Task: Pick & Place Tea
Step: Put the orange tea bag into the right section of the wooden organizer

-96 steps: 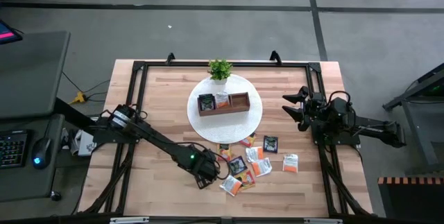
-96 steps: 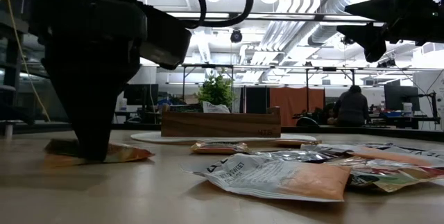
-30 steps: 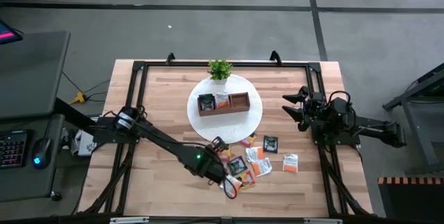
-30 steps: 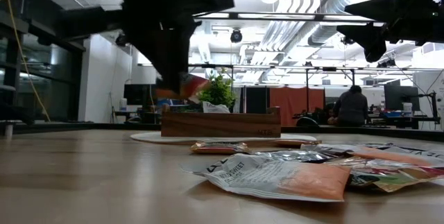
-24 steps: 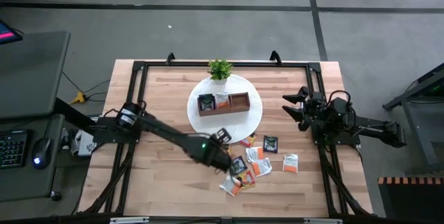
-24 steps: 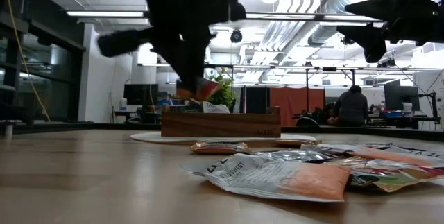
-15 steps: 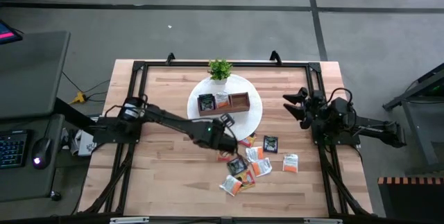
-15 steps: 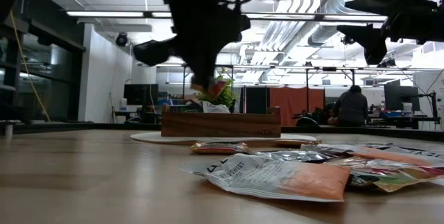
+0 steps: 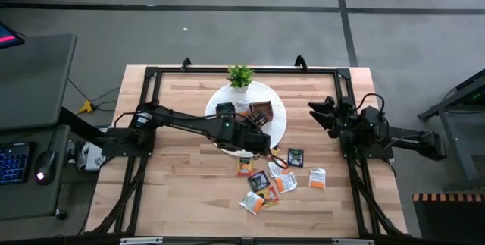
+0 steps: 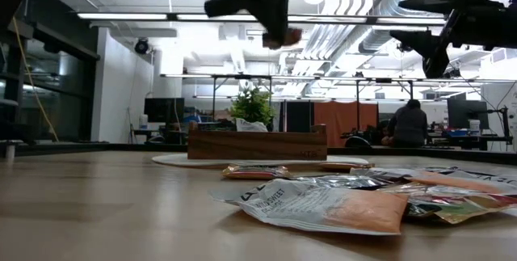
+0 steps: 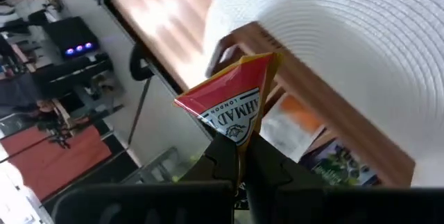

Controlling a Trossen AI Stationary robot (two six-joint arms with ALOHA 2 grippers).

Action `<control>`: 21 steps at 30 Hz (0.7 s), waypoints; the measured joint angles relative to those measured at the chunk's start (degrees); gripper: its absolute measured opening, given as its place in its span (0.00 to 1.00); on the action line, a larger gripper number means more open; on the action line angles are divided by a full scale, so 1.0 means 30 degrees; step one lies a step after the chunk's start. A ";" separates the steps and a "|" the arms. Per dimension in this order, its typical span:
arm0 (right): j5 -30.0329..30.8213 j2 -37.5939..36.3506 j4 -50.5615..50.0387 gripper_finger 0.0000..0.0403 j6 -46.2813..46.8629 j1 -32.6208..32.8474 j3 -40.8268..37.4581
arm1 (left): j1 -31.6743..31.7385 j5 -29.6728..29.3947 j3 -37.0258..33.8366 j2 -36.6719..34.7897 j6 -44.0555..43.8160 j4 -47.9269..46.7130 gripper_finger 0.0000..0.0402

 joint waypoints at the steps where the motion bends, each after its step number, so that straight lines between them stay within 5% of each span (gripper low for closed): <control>1: -0.0031 0.0348 -0.0040 0.62 -0.0179 0.0000 0.0162 | -0.0029 -0.0091 0.0428 0.0000 0.0026 -0.0294 0.00; 13: -0.1799 0.7559 0.0243 0.62 -0.2964 -0.0005 0.4433 | -0.0154 -0.1605 0.3647 0.0000 0.0355 -0.0829 0.00; 21: -0.2412 1.2452 0.0416 0.62 -0.2892 -0.0001 0.7732 | -0.0678 -0.2514 0.3793 0.0007 0.2641 -0.1031 0.00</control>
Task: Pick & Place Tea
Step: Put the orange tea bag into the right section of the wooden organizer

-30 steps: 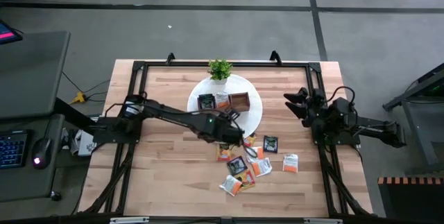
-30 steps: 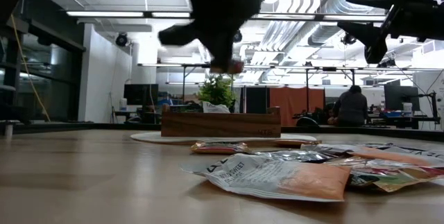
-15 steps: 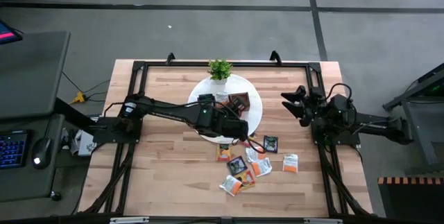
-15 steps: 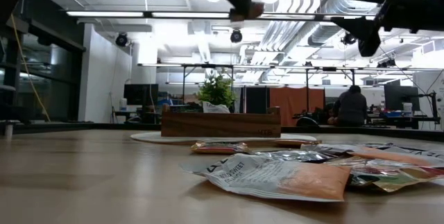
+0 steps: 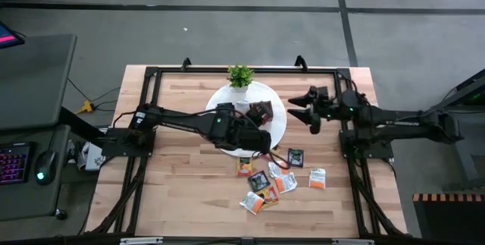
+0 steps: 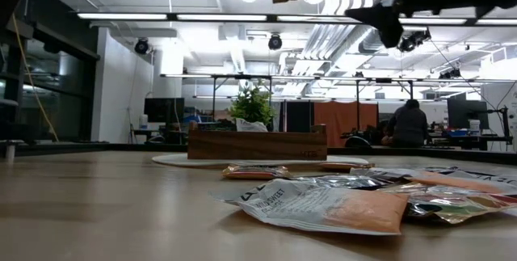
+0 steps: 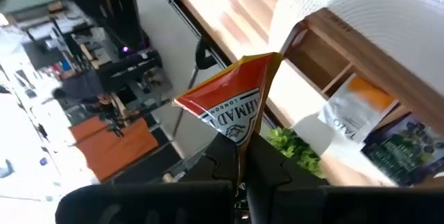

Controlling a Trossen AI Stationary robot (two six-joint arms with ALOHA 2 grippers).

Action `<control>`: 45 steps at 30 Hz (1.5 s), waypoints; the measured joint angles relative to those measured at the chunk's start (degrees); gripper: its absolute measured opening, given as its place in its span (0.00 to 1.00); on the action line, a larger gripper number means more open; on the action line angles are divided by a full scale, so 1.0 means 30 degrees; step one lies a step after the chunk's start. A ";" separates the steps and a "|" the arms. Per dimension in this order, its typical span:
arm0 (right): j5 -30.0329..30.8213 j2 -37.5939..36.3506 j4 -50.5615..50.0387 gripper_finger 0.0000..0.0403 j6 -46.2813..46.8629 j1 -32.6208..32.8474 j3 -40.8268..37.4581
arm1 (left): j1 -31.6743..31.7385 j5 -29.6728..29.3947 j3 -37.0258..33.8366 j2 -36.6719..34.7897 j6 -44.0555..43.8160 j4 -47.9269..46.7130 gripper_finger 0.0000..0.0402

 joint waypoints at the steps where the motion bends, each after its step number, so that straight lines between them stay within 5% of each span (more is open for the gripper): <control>1: 0.0028 0.0484 0.0022 0.62 0.0011 0.0001 0.0331 | -0.0111 -0.0260 -0.0002 0.0000 0.0341 0.0024 0.00; 17: 0.2487 0.3529 -0.0900 0.62 0.1383 -0.0079 0.1964 | -0.0339 -0.2961 -0.0017 0.0007 0.3552 0.0066 0.00; 27: -0.2794 0.3596 0.0565 0.62 0.2090 -0.0463 0.1972 | -0.0356 -0.2387 -0.0029 0.0007 0.3544 0.0202 0.00; 37: -0.4326 0.4022 0.2388 0.62 0.3274 -0.1780 0.2350 | -0.0480 -0.1649 -0.0036 0.0007 0.3748 0.1114 0.00; 45: -0.6923 0.7259 0.2256 0.62 0.2248 -0.1372 0.5165 | -0.0458 -0.1559 -0.0036 0.0007 0.3654 0.1151 0.00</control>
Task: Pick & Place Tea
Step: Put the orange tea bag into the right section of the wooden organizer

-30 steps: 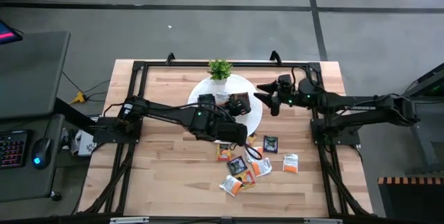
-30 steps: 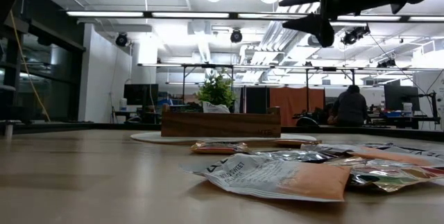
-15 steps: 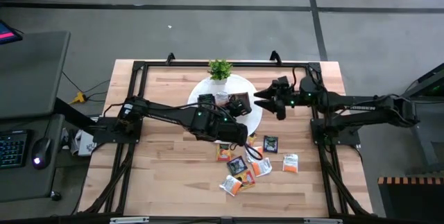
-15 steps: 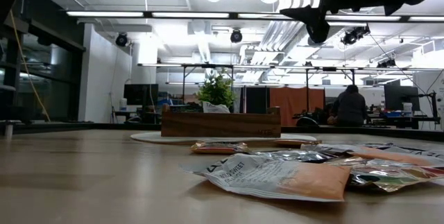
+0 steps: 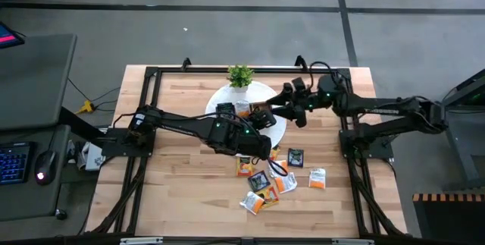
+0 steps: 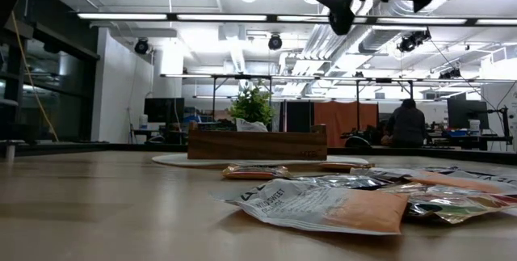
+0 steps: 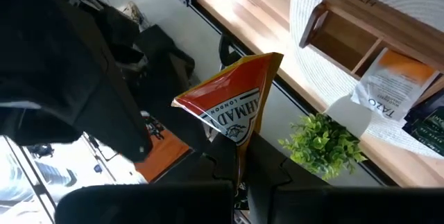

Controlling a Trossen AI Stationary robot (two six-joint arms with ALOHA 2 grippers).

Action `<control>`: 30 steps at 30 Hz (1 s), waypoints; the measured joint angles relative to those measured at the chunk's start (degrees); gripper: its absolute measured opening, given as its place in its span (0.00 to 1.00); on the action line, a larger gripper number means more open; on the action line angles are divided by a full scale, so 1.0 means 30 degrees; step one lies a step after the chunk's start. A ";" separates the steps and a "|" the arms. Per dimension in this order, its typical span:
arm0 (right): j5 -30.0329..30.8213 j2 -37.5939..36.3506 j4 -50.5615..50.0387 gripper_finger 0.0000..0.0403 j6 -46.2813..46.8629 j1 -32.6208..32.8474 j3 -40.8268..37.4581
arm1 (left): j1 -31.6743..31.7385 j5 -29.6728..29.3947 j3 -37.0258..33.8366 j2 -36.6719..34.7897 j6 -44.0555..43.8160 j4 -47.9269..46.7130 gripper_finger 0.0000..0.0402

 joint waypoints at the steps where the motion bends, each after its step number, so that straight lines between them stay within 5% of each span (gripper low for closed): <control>1: -0.0205 0.0313 -0.0010 0.62 -0.0212 0.0085 0.0306 | 0.0000 -0.0003 0.0000 0.0000 -0.0106 -0.0057 0.00; 30: -0.0381 0.2791 0.1795 0.61 -0.0244 0.0469 0.1381 | -0.0117 0.0091 0.0000 0.0007 -0.0305 -0.0064 0.00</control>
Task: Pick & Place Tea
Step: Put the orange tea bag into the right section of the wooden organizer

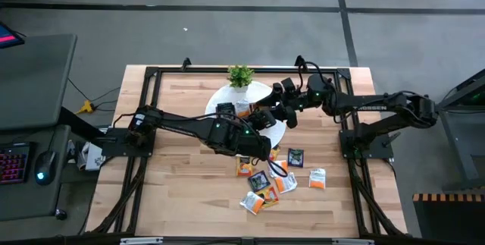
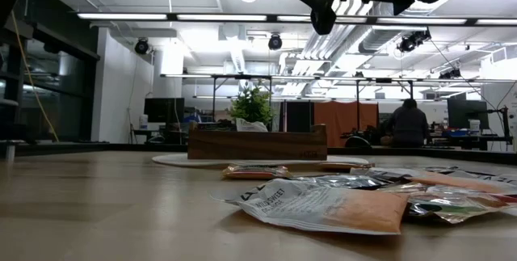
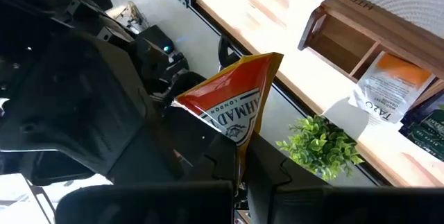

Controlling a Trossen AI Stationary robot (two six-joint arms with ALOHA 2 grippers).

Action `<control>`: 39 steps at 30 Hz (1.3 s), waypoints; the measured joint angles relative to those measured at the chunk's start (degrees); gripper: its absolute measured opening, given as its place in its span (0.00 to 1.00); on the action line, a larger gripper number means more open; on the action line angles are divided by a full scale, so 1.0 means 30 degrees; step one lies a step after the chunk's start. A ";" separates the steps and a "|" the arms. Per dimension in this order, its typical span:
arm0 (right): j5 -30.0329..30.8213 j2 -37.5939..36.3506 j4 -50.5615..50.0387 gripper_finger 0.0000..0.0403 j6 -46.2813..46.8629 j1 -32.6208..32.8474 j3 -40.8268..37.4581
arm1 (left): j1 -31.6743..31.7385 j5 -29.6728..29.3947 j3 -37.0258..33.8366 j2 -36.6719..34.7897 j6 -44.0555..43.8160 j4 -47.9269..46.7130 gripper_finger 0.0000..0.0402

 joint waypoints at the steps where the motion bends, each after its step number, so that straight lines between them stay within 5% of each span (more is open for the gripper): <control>1: 0.0020 0.0000 0.0007 0.60 0.0000 0.0000 0.0000 | 0.0000 -0.0004 0.0000 0.0000 -0.0027 0.0012 0.00; 14: 0.0039 0.0000 0.0090 0.30 -0.0175 0.0000 -0.0007 | 0.0000 -0.0004 0.0000 0.0000 -0.0104 0.0027 0.00; 32: -0.0187 0.0000 0.0351 0.18 -0.0418 0.0000 -0.0009 | -0.0002 -0.0011 0.0000 0.0000 0.0097 0.0371 0.00; 39: -0.0676 0.0000 0.0411 0.05 -0.0761 -0.0015 -0.0015 | -0.0022 0.0003 0.0000 0.0000 0.0385 0.0628 0.00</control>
